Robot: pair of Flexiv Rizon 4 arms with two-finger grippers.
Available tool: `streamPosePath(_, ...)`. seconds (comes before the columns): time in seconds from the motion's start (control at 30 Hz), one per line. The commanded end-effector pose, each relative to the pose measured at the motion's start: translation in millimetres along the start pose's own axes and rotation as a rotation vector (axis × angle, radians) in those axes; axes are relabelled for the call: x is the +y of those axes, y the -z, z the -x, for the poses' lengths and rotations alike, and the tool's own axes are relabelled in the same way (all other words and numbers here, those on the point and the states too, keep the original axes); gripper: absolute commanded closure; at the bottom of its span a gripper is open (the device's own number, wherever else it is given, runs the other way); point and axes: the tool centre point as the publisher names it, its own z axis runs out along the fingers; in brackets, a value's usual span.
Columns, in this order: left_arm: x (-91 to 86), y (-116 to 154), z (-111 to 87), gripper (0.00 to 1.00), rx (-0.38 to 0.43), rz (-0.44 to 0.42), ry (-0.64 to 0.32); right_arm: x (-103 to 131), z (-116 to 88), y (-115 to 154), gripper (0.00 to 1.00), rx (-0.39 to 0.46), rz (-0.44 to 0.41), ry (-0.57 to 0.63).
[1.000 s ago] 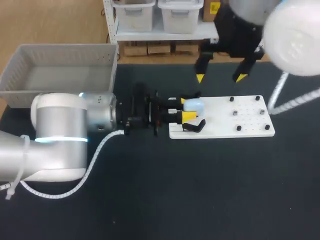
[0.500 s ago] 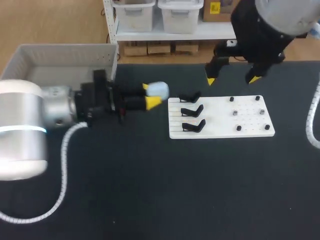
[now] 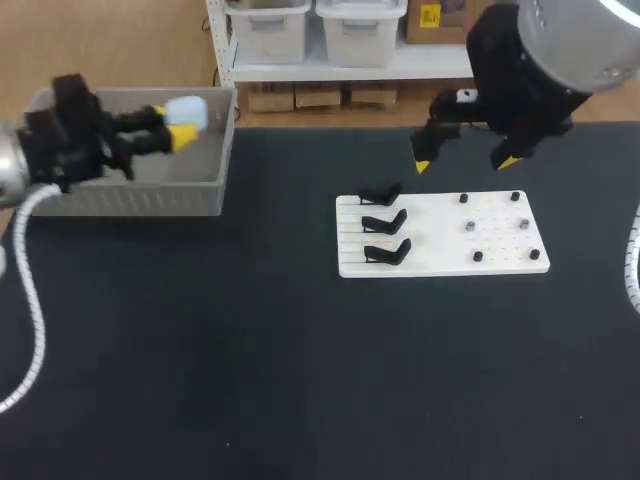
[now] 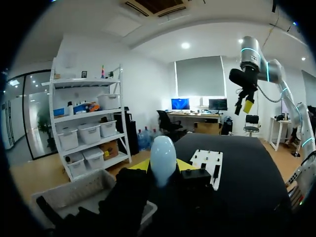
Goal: Pick up each earbud case from the left stands, insert the matching earbuds, close the lid, and place the case in the box.
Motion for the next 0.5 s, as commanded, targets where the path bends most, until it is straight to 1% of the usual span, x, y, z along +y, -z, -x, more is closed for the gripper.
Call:
streamPosePath(0.03, 41.5, 3.3, -3.0, 1.00, -0.003, 0.044, 0.013, -0.5, -1.8, -0.3, 0.00, -0.008, -0.001, -0.001)
streamPosePath(0.1, 61.8, 5.0, -6.2, 1.00, 0.008, 0.051, 0.022, -0.5, -1.8, -0.3, 0.00, -0.008, -0.001, -0.001)
streamPosePath(0.17, 86.8, 6.8, -11.8, 1.00, 0.023, 0.058, 0.027, -0.5, -1.8, -0.3, 0.00, -0.008, -0.001, -0.001)
streamPosePath(0.37, 136.5, -1.1, -27.1, 1.00, 0.063, 0.047, 0.030, -0.5, -1.8, -0.3, 0.00, -0.008, -0.001, -0.001)
streamPosePath(0.5, 153.1, -5.9, -36.8, 1.00, 0.101, 0.035, 0.037, -0.5, -1.8, -0.3, 0.00, -0.008, -0.001, -0.001)
